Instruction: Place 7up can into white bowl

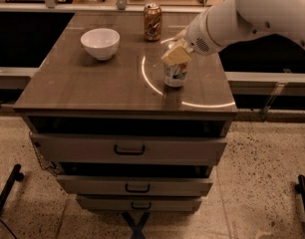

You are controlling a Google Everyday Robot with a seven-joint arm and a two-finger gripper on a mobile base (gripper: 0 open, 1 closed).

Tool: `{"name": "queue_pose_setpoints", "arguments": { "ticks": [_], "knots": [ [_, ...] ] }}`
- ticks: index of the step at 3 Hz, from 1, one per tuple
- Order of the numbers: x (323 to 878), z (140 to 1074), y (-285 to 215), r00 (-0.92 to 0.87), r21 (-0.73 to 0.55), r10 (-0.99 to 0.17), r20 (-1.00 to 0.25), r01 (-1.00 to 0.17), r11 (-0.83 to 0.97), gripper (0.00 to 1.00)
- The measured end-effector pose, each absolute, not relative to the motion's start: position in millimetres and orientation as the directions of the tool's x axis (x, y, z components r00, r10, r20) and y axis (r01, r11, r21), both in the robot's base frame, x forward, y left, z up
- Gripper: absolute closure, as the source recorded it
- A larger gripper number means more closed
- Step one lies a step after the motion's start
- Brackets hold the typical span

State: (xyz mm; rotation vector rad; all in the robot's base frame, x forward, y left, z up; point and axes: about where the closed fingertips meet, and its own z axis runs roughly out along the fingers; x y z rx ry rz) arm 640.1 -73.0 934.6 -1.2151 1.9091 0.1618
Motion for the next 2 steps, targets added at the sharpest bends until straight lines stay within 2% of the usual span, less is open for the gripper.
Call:
{"name": "queue_pose_setpoints", "arguments": {
  "ticks": [1, 2],
  "knots": [
    [651.1, 970.2, -50.6, -0.07, -0.318, -0.649, -0.757, -0.829, 0.46, 1.0],
    [670.2, 1018.4, -28.9, 0.039, -0.355, -0.606, -0.794, -0.839, 0.412, 1.0]
  ]
}}
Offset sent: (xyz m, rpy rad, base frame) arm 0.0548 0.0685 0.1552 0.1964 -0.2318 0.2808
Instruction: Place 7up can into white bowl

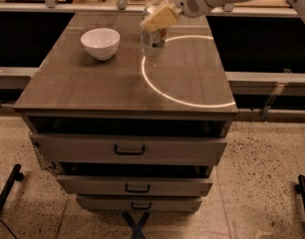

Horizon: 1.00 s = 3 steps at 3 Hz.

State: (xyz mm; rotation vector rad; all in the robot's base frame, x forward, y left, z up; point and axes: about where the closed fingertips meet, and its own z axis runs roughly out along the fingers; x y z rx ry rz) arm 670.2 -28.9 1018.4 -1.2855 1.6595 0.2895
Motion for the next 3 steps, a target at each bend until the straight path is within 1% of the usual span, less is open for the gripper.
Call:
{"name": "queue_pose_setpoints", "arguments": {
  "ticks": [1, 2, 3],
  "knots": [
    [690.7, 1052.0, -4.2, 0.111, -0.388, -0.577, -0.809, -0.838, 0.383, 1.0],
    [710.6, 1063.3, 30.6, 0.146, -0.397, -0.557, -0.818, -0.843, 0.362, 1.0],
    [725.7, 1057.6, 56.1, 0.135, -0.386, -0.553, -0.822, -0.847, 0.366, 1.0]
  ]
}}
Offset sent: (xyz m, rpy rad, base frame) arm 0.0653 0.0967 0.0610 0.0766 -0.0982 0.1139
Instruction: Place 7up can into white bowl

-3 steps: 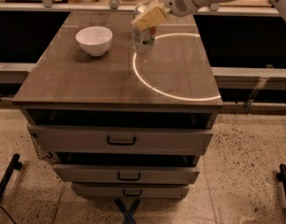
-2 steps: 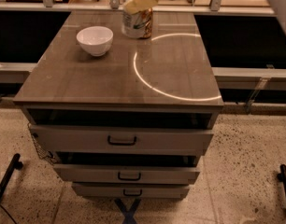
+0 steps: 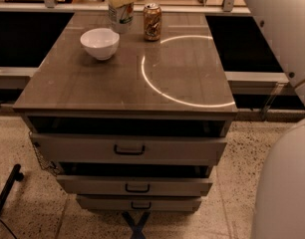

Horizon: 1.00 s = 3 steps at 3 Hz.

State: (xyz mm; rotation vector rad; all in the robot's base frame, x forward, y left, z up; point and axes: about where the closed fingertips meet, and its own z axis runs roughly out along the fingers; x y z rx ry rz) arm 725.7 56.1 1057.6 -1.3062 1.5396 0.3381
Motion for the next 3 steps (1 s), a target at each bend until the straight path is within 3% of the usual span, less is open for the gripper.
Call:
{"name": "queue_pose_setpoints", "arguments": {
  "ticks": [3],
  "knots": [
    [753.2, 1019.4, 124.3, 0.118, -0.363, -0.567, -0.815, -0.867, 0.341, 1.0]
  ]
}}
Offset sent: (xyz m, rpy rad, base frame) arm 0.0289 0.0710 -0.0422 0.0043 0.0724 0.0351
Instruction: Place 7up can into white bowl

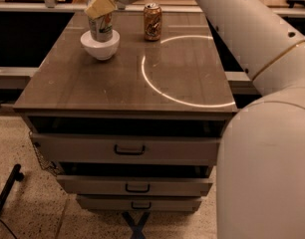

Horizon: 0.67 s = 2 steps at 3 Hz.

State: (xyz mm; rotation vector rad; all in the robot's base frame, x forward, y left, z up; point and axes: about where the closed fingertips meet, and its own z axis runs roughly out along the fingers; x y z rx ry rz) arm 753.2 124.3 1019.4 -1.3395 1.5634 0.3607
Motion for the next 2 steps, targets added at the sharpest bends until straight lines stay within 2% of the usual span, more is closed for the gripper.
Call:
{"name": "queue_pose_setpoints", "arguments": {
  "ticks": [2],
  "knots": [
    [764.6, 1006.3, 138.5, 0.123, -0.396, -0.603, -0.789, -0.851, 0.345, 1.0]
  ]
}}
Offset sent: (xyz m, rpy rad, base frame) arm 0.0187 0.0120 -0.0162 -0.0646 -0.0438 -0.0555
